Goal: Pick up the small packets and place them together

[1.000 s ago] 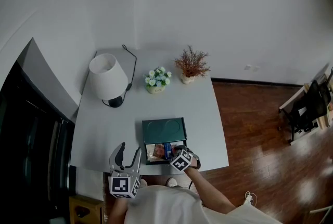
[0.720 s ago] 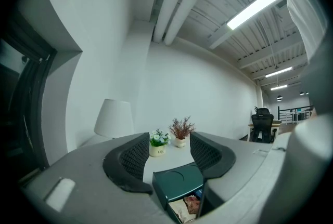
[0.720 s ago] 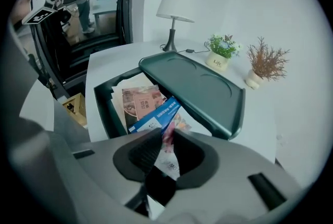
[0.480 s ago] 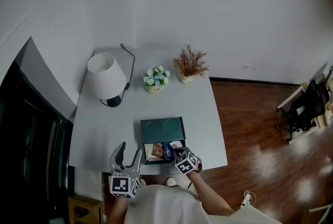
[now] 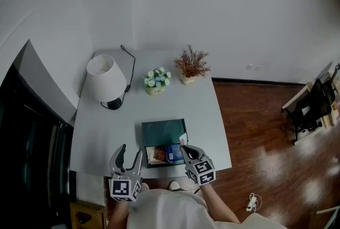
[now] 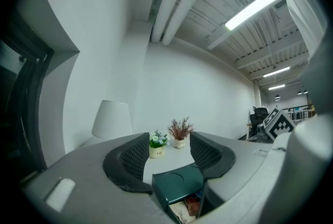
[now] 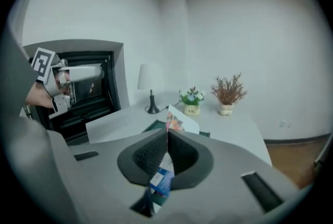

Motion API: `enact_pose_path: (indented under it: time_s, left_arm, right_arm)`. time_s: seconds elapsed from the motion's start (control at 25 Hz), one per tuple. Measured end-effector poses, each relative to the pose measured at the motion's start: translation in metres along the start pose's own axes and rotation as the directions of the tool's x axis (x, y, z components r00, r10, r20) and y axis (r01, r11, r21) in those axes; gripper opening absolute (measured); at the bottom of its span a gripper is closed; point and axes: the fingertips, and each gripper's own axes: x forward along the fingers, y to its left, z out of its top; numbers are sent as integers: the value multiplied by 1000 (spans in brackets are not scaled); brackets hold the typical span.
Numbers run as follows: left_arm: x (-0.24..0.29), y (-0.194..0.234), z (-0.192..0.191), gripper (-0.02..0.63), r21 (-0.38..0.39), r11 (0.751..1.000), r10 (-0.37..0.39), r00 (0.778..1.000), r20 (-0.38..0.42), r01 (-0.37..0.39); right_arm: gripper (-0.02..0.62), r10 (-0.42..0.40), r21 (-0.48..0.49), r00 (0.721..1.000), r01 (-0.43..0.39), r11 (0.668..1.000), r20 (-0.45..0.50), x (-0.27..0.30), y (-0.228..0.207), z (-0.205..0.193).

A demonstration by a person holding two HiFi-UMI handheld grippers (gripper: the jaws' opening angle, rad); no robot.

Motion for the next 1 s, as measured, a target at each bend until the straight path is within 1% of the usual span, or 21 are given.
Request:
enact_pose_path:
  time_s: [0.08, 0.2, 0.28, 0.36, 0.56, 0.68, 0.8, 0.88, 1.0]
  left_arm:
    - [0, 1, 3, 232, 5, 1000, 0, 1000, 9, 0]
    - [-1, 3, 7, 230, 16, 1000, 1, 1000, 17, -1]
    - [-2, 5, 8, 229, 12, 1000, 10, 1000, 21, -11]
    - [-3, 7, 8, 229, 9, 1000, 21, 1000, 23, -21]
    - [-8, 9, 9, 229, 16, 999, 33, 999, 24, -33]
    - [-13, 13, 9, 229, 16, 999, 47, 999, 24, -48]
    - [-20, 18, 8, 229, 11, 998, 69, 997, 21, -69]
    - [-25, 20, 6, 229, 8, 997, 81, 997, 16, -81]
    - [-33, 23, 4, 229, 14, 995, 97, 995, 6, -97]
  right_arm:
    - [23, -17, -5, 996, 18, 1000, 90, -13, 0, 26]
    - [23, -35, -15, 979, 39, 999, 199, -30, 2, 58]
    - [22, -37, -24, 972, 44, 999, 231, -35, 4, 70]
    - [21, -32, -31, 972, 41, 999, 234, -34, 7, 74]
    - [21, 1, -15, 985, 2, 1000, 172, 0, 18, 66]
    - [21, 15, 47, 994, -21, 999, 110, 37, 26, 56]
    - [21, 55, 97, 998, -59, 993, 44, 81, 38, 44]
    - [21, 65, 86, 998, -64, 994, -6, 107, 45, 33]
    - [21, 52, 61, 995, -47, 997, -84, 137, 51, 17]
